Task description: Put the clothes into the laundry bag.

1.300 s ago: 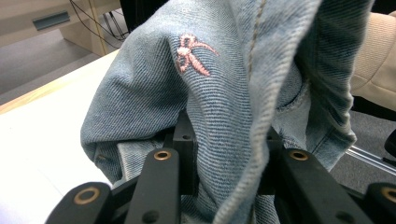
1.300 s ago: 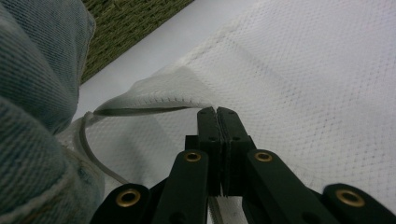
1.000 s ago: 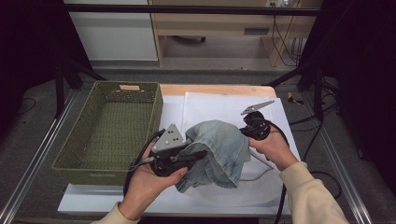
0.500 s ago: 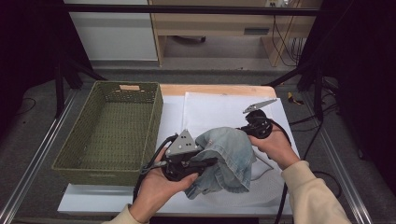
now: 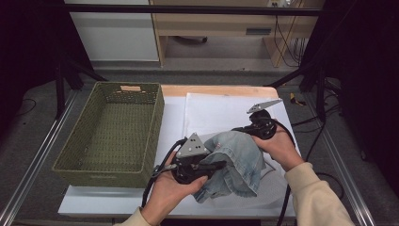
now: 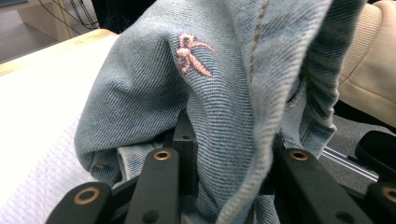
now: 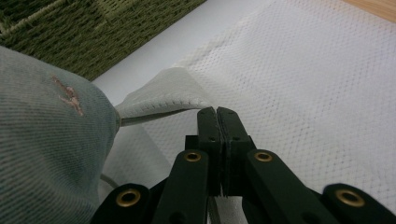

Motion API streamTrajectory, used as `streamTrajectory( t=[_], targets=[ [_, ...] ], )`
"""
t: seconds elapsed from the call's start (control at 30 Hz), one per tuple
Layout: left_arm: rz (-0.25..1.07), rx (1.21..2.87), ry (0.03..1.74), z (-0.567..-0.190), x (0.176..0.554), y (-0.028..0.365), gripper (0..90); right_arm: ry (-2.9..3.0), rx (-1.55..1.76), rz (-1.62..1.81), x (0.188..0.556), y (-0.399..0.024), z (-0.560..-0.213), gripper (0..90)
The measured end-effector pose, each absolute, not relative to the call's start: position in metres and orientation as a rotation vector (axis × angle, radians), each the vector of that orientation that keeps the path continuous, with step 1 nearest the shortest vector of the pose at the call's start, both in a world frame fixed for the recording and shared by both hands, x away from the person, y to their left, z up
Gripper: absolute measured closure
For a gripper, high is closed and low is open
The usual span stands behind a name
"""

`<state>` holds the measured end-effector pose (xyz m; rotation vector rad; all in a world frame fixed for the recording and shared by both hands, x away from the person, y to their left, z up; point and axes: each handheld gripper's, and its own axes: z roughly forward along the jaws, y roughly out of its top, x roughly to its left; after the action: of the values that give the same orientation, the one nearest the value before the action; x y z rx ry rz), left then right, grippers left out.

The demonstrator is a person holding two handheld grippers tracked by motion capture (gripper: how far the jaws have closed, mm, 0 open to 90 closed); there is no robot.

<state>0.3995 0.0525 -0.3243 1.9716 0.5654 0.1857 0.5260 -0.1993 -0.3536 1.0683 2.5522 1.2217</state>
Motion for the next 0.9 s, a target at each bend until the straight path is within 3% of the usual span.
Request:
streamTrajectory(
  t=[0.9],
  targets=[
    [0.207, 1.992, 0.588, -0.3304, 0.4007, 0.0450, 69.2, 2.510, 1.038, 1.224, 0.5225, -0.2054, -0.3478, 89.2]
  ],
)
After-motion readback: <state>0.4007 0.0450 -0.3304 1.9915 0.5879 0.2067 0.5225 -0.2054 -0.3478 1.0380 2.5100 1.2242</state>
